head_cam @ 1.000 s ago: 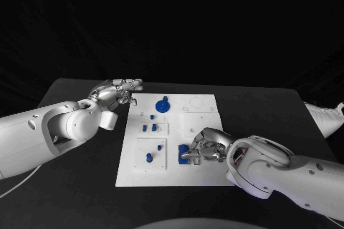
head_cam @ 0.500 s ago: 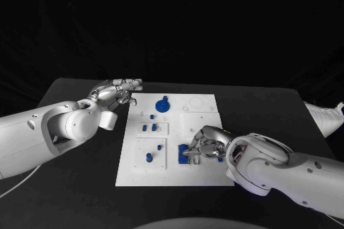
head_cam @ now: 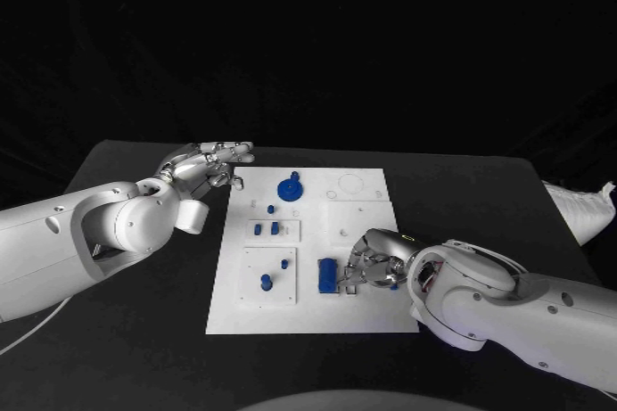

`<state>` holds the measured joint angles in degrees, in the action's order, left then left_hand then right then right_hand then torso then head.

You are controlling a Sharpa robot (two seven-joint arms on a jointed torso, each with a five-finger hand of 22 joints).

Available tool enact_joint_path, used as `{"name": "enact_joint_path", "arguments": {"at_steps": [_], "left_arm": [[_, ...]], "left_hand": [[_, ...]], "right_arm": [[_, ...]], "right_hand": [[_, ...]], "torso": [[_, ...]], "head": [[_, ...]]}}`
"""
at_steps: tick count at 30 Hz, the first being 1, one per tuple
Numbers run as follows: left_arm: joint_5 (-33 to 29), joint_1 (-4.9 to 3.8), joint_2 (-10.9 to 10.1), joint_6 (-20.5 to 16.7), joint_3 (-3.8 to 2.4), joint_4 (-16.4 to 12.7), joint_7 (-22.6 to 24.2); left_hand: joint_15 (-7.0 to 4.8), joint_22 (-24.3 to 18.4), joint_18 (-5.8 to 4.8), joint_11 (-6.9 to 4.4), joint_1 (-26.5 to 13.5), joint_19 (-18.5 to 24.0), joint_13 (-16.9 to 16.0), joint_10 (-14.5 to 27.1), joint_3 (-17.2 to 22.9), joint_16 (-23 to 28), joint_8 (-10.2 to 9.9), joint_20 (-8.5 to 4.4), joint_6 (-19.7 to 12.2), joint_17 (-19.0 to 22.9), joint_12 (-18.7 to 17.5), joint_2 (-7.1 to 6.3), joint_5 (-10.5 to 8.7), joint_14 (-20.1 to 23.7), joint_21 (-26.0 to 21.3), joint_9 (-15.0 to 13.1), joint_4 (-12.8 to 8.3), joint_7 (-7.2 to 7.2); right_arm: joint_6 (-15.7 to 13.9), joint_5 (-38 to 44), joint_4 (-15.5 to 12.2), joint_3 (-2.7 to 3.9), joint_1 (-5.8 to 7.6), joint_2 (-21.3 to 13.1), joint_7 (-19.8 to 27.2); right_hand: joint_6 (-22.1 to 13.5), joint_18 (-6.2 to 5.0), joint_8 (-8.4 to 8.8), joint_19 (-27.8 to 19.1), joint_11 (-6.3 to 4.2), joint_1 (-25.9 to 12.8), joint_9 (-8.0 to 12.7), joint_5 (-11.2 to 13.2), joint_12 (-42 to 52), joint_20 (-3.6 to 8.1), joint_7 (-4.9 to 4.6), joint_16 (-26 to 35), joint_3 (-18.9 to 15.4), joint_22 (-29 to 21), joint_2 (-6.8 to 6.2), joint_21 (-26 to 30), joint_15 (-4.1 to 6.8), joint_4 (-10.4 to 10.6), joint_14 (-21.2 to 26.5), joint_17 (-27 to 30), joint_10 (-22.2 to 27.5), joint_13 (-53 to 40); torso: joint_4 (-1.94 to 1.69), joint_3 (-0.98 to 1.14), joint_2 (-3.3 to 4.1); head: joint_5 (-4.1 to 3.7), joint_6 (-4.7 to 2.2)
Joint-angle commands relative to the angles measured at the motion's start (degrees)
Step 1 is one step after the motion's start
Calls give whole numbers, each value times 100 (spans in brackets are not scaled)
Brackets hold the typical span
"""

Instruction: Assemble the parts on the task board

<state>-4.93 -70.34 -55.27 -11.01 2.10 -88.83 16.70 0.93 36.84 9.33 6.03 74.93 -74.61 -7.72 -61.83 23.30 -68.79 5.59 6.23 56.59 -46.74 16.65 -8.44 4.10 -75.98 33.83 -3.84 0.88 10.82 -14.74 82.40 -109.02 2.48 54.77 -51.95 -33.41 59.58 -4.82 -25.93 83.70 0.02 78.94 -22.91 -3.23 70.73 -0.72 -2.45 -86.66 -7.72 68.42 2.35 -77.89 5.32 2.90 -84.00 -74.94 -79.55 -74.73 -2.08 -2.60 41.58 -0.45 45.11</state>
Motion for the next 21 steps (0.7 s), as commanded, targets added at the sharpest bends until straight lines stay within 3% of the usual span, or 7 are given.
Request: {"name": "enact_joint_path", "arguments": {"at_steps": [1,10,15,21], "left_arm": [[-12,-1,2,121,-2,-9,21],[-12,-1,0,129,-2,-5,20],[-12,-1,-3,131,-2,-3,20],[-12,-1,-10,131,-2,-2,17]], "left_hand": [[12,-6,105,15,11,-3,-7,33,-36,14,18,25,-31,6,20,61,26,10,-19,-2,-11,-7],[12,-6,105,15,11,-3,-7,33,-36,14,18,25,-31,6,20,61,26,10,-19,-2,-11,-7],[12,-6,105,15,11,-3,-7,33,-36,14,18,25,-31,6,20,61,26,10,-19,-2,-11,-7],[12,-6,105,15,11,-3,-7,33,-36,14,18,25,-31,6,20,61,26,10,-19,-2,-11,-7]], "right_arm": [[115,371,-3,7,3,-8,-107],[-668,327,-141,8,-5,-56,410],[-828,311,-233,10,-7,-136,525],[-817,294,-314,13,-8,-225,544]], "right_hand": [[-12,72,-32,9,-219,41,-9,23,173,51,42,-39,45,9,91,-26,49,-15,-507,-1065,-274,-145],[12,83,-49,30,-203,-277,-18,14,247,48,25,-78,-64,66,26,-58,39,131,-520,-1124,-324,-211],[17,82,-53,31,-213,-265,-21,-6,250,49,38,-81,-37,68,56,-60,43,129,-522,-1130,-330,-217],[12,82,-53,33,-223,-222,-21,-19,249,53,49,-81,1,73,81,-63,51,102,-522,-1129,-331,-220]], "torso": [[-4,-4,4],[-12,-3,4],[-8,-10,0],[-5,-6,6]], "head": [[0,-11],[13,-22],[24,-18],[35,-13]]}}
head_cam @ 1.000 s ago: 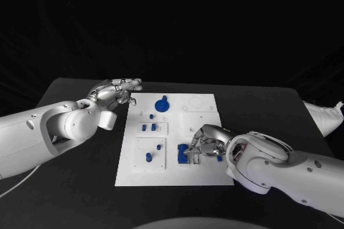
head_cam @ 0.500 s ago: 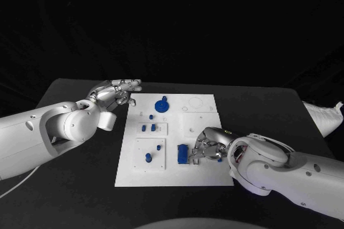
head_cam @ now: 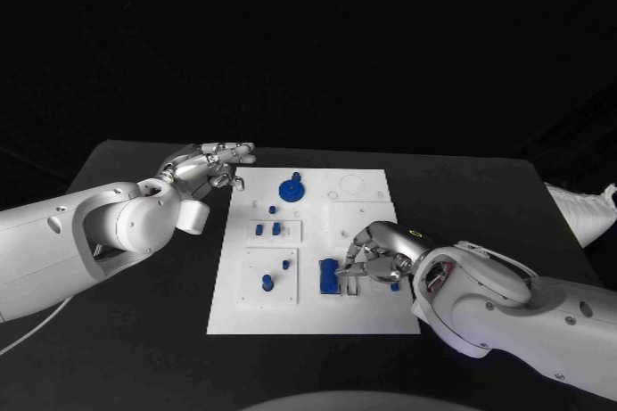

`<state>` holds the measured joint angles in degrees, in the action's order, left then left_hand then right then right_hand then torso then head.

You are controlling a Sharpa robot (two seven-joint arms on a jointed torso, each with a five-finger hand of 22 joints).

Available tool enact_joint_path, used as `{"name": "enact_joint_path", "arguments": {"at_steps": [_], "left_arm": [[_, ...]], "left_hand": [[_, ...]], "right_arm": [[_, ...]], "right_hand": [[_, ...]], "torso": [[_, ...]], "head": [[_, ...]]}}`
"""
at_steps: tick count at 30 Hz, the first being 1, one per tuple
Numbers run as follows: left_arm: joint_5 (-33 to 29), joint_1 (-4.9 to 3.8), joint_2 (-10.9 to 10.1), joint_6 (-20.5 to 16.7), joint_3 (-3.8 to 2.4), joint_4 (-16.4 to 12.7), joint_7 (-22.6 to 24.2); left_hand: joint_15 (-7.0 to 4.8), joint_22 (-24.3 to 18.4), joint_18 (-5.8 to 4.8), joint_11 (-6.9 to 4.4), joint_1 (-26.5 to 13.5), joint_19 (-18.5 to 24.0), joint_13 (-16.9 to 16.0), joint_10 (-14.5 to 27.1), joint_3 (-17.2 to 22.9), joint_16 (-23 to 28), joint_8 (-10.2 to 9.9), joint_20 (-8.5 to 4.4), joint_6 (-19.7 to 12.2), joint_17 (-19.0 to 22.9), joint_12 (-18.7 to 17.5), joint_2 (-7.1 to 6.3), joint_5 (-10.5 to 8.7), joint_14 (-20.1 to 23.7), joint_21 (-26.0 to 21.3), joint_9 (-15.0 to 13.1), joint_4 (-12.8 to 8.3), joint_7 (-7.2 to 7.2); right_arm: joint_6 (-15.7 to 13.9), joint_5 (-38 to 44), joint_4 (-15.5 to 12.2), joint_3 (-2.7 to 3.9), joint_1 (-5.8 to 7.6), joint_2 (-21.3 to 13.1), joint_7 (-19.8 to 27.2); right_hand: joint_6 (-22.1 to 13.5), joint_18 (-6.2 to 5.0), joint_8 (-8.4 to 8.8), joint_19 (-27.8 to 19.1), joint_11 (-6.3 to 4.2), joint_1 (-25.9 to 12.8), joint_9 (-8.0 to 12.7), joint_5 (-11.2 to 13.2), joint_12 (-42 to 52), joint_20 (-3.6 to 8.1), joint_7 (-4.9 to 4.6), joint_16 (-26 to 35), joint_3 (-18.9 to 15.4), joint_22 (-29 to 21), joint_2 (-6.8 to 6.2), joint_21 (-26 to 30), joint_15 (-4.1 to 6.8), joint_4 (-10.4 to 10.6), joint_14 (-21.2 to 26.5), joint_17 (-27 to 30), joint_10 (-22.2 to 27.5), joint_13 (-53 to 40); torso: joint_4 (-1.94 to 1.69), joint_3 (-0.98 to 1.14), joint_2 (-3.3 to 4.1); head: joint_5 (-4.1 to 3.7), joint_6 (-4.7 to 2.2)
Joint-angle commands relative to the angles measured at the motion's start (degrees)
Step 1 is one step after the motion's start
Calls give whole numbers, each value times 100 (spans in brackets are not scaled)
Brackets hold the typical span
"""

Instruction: Assemble the parts on the task board

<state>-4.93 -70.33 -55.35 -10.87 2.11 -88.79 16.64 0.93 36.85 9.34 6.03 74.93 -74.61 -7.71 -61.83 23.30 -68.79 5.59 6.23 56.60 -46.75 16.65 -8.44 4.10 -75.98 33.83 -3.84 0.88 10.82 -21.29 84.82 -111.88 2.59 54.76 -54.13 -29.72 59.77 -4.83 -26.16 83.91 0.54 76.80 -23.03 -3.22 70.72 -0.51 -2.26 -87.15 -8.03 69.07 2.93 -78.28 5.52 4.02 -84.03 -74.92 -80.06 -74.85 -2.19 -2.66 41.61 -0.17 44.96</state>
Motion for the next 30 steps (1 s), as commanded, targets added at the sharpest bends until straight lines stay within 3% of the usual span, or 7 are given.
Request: {"name": "enact_joint_path", "arguments": {"at_steps": [1,12,22,30], "left_arm": [[-12,-1,-3,117,-3,-7,23],[-12,-1,10,126,-2,-2,14],[-12,-1,11,136,-2,-3,2],[-12,-1,12,139,-2,0,-9]], "left_hand": [[12,-6,105,15,11,-3,-8,33,-36,14,18,25,-32,6,21,61,26,10,-19,-2,-11,-7],[12,-6,105,15,11,-3,-8,33,-36,14,18,25,-32,6,21,61,26,10,-19,-2,-11,-7],[12,-6,105,15,11,-3,-8,33,-36,14,18,25,-32,6,21,61,26,10,-19,-2,-11,-7],[12,-6,105,15,11,-3,-8,33,-36,14,18,25,-32,6,21,61,26,10,-19,-2,-11,-7]], "right_arm": [[-152,41,-30,3,-6,-6,182],[110,-4,70,2,-6,212,171],[366,84,161,0,-6,312,41],[699,200,173,-2,-6,328,-28]], "right_hand": [[-7,82,-30,13,-274,-8,-9,-19,250,32,29,-31,32,8,23,-23,30,-10,-518,-1130,-280,-207],[-17,82,-27,12,-267,-48,-8,-1,239,34,17,-30,16,7,-4,-22,30,4,-518,-1129,-276,-203],[-18,82,-29,12,-267,-42,-10,16,242,33,20,-30,14,7,-22,-22,29,-7,-518,-1129,-277,-208],[-3,90,-45,19,-278,91,-20,33,277,39,32,-41,43,47,-97,-42,37,-130,-520,-1146,-294,-246]], "torso": [[6,0,4],[-12,1,5],[2,-2,2],[1,0,2]], "head": [[7,1],[-3,5],[15,26],[15,38]]}}
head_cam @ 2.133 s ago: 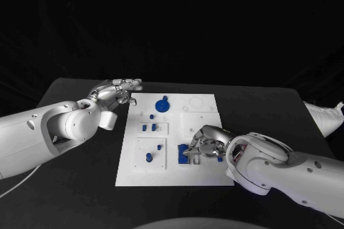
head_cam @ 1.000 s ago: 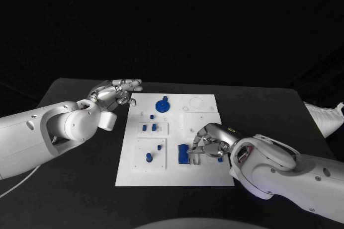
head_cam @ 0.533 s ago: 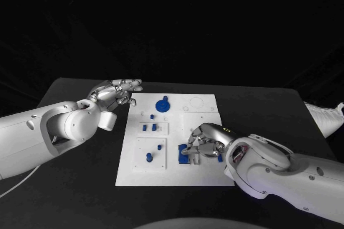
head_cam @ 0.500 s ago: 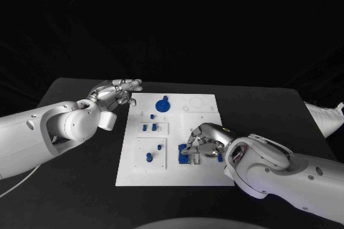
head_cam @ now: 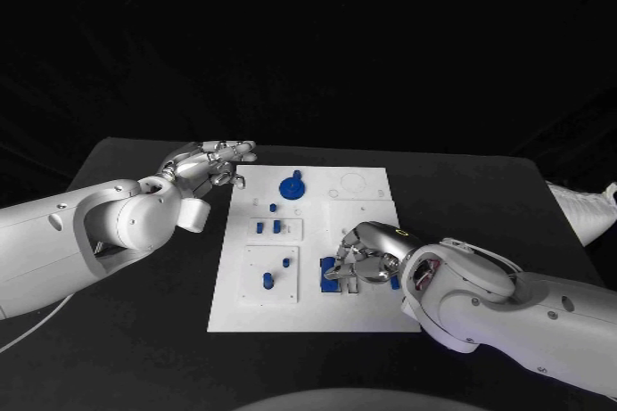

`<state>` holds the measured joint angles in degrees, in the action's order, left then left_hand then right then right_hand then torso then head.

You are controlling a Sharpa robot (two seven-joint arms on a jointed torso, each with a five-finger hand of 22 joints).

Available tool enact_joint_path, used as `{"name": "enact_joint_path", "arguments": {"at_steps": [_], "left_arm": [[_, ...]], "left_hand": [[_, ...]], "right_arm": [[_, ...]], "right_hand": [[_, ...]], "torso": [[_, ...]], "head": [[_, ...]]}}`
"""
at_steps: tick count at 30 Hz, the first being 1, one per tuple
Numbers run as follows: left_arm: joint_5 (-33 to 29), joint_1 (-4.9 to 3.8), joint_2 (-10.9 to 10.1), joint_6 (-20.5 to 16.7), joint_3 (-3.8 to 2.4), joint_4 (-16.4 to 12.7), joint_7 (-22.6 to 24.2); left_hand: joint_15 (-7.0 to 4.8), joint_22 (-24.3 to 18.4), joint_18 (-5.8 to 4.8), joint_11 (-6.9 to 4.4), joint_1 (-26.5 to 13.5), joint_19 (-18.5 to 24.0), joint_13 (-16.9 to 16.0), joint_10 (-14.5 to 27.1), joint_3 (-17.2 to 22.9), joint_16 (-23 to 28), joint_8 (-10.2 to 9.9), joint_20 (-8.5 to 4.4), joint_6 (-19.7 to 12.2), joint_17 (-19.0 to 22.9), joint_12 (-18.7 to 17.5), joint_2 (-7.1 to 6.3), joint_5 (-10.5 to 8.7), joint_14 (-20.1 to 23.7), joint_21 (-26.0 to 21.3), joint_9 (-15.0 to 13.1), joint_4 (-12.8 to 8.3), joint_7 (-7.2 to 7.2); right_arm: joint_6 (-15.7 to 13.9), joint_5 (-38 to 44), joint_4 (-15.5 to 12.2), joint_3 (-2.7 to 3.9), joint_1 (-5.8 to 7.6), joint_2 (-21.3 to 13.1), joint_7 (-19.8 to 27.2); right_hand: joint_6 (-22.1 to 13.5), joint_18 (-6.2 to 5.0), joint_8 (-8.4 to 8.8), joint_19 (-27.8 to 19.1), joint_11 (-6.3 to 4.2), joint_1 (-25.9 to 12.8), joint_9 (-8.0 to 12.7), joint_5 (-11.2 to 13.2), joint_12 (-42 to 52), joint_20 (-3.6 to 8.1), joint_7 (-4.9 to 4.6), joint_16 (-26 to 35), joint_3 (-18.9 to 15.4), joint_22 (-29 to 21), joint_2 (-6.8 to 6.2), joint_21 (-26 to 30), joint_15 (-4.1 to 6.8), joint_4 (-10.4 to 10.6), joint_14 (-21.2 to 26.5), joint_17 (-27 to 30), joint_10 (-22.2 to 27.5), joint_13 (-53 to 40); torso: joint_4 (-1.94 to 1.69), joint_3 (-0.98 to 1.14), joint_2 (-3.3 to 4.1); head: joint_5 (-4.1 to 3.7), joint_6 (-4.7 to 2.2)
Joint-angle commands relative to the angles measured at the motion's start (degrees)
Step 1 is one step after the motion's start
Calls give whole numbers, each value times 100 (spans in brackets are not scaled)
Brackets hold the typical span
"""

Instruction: Assemble the parts on the task board

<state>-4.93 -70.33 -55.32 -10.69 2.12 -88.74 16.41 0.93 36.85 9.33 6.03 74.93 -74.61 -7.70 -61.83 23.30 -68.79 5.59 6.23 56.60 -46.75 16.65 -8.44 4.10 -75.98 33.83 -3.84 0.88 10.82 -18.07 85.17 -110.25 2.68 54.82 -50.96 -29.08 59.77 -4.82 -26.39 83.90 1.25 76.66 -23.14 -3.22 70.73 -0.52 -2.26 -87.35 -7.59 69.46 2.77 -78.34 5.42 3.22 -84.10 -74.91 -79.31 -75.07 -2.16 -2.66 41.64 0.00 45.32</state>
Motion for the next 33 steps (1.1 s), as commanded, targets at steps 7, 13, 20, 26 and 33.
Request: {"name": "enact_joint_path", "arguments": {"at_steps": [7,13,20,26,33], "left_arm": [[-12,-1,10,128,-3,-3,10],[-12,-1,5,125,-3,-6,10],[-12,-1,4,126,-3,-6,10],[-12,-1,1,126,-2,-9,6],[-12,-1,-4,130,-2,-12,1]], "left_hand": [[12,-7,105,15,11,-3,-9,33,-36,14,18,25,-32,7,21,61,26,10,-19,-2,-11,-7],[14,-13,106,17,11,-3,-13,55,-49,22,28,28,-42,34,47,81,26,20,-27,-3,-8,-5],[14,-13,106,17,11,-3,-13,55,-49,22,28,28,-42,34,47,81,26,20,-27,-3,-8,-5],[14,-13,106,17,11,-3,-13,55,-49,22,28,28,-42,34,47,81,26,20,-27,-3,-8,-5],[14,-13,106,17,11,-3,-13,55,-49,22,28,28,-42,34,47,81,26,20,-27,-3,-8,-5]], "right_arm": [[424,517,115,-13,-13,21,-274],[354,732,221,-14,-12,5,-331],[188,703,214,-14,-13,11,-210],[-121,473,164,-14,-18,-10,66],[-307,341,59,-13,-28,-92,261]], "right_hand": [[11,91,-25,19,-356,188,-9,34,296,45,39,-26,39,18,-73,-38,53,-120,-515,-1157,-379,-246],[15,91,-25,19,-357,195,-9,34,308,46,40,-30,48,17,-60,-38,53,-124,-517,-1163,-385,-257],[22,91,-24,19,-352,129,-7,36,307,47,32,-27,27,20,-69,-39,52,-96,-516,-1159,-388,-259],[22,91,-20,16,-341,-62,-6,35,290,43,21,-26,-23,16,-68,-34,43,17,-515,-1159,-387,-254],[23,90,-21,16,-342,-88,-7,35,293,42,21,-27,-29,14,-70,-33,43,34,-516,-1161,-389,-257]], "torso": [[-2,3,1],[2,-1,-6],[-2,-1,-7],[0,-1,-2],[-3,2,-2]], "head": [[0,-33],[13,-19],[4,-12],[15,-25],[5,-19]]}}
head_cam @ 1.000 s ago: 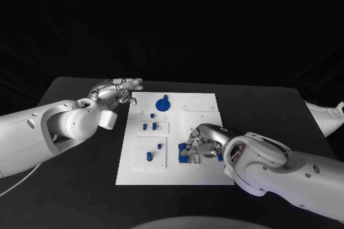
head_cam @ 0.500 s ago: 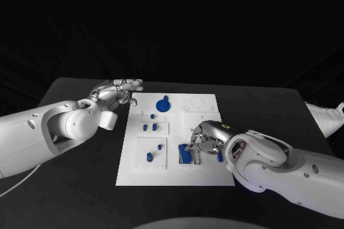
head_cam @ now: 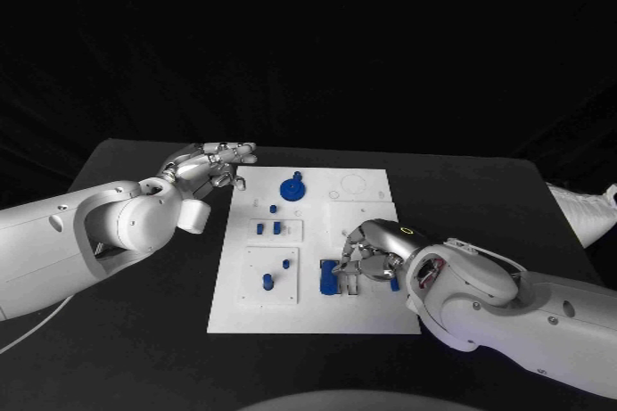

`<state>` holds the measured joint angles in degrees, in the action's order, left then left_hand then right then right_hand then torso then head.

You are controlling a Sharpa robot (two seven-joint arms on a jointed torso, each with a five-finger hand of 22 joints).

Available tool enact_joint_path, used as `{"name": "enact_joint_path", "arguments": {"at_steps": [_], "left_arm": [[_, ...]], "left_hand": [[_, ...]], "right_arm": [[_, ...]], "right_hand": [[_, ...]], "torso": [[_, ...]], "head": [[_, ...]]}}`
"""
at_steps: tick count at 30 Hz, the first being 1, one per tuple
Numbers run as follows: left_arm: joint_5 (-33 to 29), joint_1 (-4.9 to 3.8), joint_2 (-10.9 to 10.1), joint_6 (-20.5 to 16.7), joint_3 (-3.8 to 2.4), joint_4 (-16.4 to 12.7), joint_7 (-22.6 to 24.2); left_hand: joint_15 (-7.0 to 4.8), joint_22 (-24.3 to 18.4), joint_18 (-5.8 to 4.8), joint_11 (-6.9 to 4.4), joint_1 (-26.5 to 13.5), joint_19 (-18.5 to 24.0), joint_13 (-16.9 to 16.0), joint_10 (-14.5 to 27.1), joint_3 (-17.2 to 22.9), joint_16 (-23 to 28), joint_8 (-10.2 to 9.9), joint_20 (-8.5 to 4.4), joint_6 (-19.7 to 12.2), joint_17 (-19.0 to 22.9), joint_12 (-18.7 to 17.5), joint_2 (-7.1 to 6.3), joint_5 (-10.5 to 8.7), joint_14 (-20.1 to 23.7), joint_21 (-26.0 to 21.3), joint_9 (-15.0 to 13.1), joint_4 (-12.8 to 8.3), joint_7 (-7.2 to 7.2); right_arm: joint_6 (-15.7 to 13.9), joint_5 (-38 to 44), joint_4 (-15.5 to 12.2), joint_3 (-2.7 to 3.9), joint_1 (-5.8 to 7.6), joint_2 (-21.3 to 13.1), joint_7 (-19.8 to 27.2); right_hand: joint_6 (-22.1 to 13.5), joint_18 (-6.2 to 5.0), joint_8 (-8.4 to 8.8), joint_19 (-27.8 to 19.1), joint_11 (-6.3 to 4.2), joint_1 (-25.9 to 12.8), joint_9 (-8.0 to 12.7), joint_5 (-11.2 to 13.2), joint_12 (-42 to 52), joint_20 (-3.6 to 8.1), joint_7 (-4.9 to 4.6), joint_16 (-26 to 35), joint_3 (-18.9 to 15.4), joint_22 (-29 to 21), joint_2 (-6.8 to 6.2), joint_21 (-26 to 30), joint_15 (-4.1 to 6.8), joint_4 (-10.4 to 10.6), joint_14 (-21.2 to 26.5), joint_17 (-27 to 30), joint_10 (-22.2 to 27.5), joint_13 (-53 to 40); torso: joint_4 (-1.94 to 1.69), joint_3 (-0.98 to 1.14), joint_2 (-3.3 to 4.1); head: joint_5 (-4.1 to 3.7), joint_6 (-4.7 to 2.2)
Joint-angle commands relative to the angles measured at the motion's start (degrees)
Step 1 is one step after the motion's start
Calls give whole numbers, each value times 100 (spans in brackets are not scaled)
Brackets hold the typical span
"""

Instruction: Assemble the parts on the task board

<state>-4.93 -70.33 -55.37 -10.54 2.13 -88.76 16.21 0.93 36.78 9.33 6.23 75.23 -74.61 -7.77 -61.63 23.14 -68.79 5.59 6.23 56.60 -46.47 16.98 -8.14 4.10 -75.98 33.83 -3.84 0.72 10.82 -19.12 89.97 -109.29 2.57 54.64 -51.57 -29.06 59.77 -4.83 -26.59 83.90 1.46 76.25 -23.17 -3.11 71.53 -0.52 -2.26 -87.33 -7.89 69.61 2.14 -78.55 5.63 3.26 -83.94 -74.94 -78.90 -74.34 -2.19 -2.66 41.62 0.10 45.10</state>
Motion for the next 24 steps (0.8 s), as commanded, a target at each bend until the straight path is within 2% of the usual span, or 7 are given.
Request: {"name": "enact_joint_path", "arguments": {"at_steps": [1,10,18,19,24], "left_arm": [[-12,-2,0,115,-2,-11,20],[-12,-1,-9,122,-2,-11,14],[-12,-1,-4,122,-2,-10,11],[-12,-1,-3,122,-2,-11,10],[-12,-1,1,124,-2,-11,10]], "left_hand": [[14,-6,106,-3,-19,-2,-6,36,-34,23,28,28,-43,9,15,52,26,22,-28,-2,8,-4],[15,-7,106,-2,-20,-2,-6,41,-37,27,29,28,-45,19,19,54,26,26,-29,-2,9,-3],[15,-7,106,-2,-20,-2,-6,41,-37,27,29,28,-45,19,19,54,26,26,-29,-2,9,-3],[15,-7,106,-2,-20,-2,-6,41,-37,27,29,28,-45,19,19,54,26,26,-29,-2,9,-3],[15,-7,106,-2,-20,-2,-6,41,-37,27,29,28,-45,19,19,54,26,26,-29,-2,9,-3]], "right_arm": [[-214,-156,-52,-2,-11,-49,276],[-420,-248,-227,2,-27,-209,435],[-3,-332,-237,3,-29,-215,478],[65,-338,-221,2,-29,-201,469],[196,-348,-184,1,-29,-154,442]], "right_hand": [[23,92,-2,17,-363,-55,-4,24,214,42,22,-31,-1,4,-9,-16,21,36,-532,-1160,-431,-332],[25,91,-3,18,-363,-67,-5,21,211,42,23,-32,0,4,-1,-16,21,46,-533,-1161,-430,-331],[22,93,-2,21,-363,-85,-6,27,217,42,23,-36,-14,14,-25,-21,22,53,-534,-1168,-434,-337],[22,94,-3,22,-364,-83,-6,28,214,42,24,-37,-15,17,-28,-23,22,51,-534,-1168,-433,-335],[21,94,-3,22,-365,-78,-6,28,213,42,26,-35,-15,16,-33,-23,22,48,-534,-1166,-433,-334]], "torso": [[-1,1,2],[4,2,-2],[0,1,3],[1,-4,1],[-6,-1,1]], "head": [[0,6],[-8,14],[-13,16],[-17,23],[-10,30]]}}
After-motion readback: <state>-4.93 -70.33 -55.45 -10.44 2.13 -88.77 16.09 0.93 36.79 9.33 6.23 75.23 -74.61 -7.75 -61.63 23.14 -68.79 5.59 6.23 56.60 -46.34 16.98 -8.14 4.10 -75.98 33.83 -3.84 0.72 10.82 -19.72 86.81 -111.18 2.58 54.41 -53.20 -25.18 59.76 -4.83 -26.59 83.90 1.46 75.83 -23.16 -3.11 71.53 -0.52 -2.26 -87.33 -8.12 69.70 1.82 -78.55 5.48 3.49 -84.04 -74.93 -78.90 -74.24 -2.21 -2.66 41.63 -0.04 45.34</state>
